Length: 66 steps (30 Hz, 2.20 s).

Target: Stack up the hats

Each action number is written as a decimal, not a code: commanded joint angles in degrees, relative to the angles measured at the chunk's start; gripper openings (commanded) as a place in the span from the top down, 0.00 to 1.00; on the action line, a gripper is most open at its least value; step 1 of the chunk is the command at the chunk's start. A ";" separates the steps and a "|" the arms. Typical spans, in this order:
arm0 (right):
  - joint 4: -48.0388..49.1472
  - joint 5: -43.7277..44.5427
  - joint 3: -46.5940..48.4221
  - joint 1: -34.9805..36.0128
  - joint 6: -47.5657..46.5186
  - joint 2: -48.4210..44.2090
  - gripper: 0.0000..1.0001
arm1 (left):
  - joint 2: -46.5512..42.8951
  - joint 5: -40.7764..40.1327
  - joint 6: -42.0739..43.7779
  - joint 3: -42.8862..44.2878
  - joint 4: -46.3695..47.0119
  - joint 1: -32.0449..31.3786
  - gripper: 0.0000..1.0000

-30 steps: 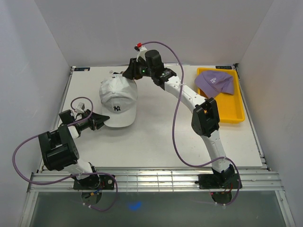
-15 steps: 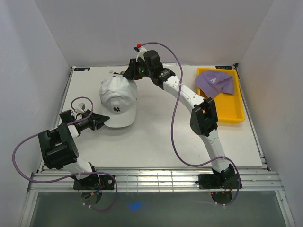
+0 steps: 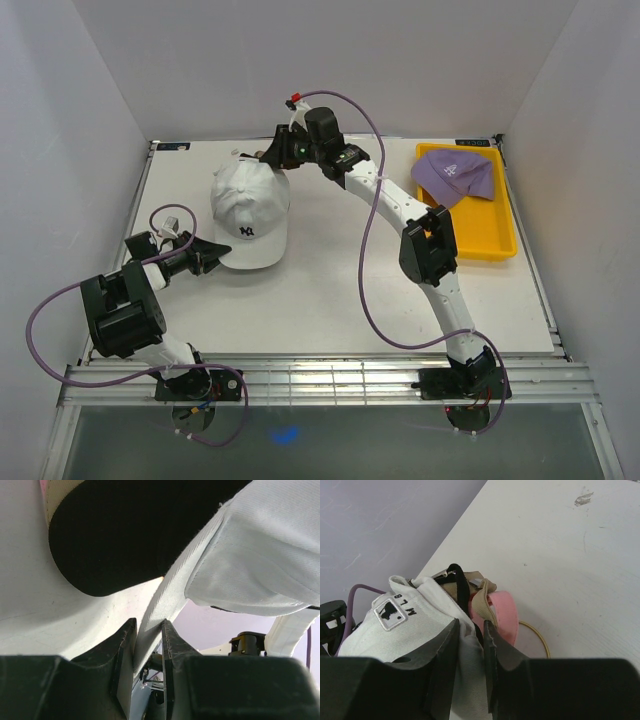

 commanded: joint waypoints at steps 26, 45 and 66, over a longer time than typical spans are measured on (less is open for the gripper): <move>-18.08 1.73 -5.14 -0.25 -1.91 9.78 0.76 | 1.89 -13.97 4.21 -1.19 -7.12 0.58 0.76; -17.11 1.64 -9.53 -0.25 -2.35 8.29 0.77 | 1.71 -22.31 5.53 -1.89 -11.52 1.72 1.00; -16.67 1.64 -12.09 0.01 -2.61 3.89 0.78 | -0.93 -27.77 5.44 -1.45 -14.86 1.81 0.65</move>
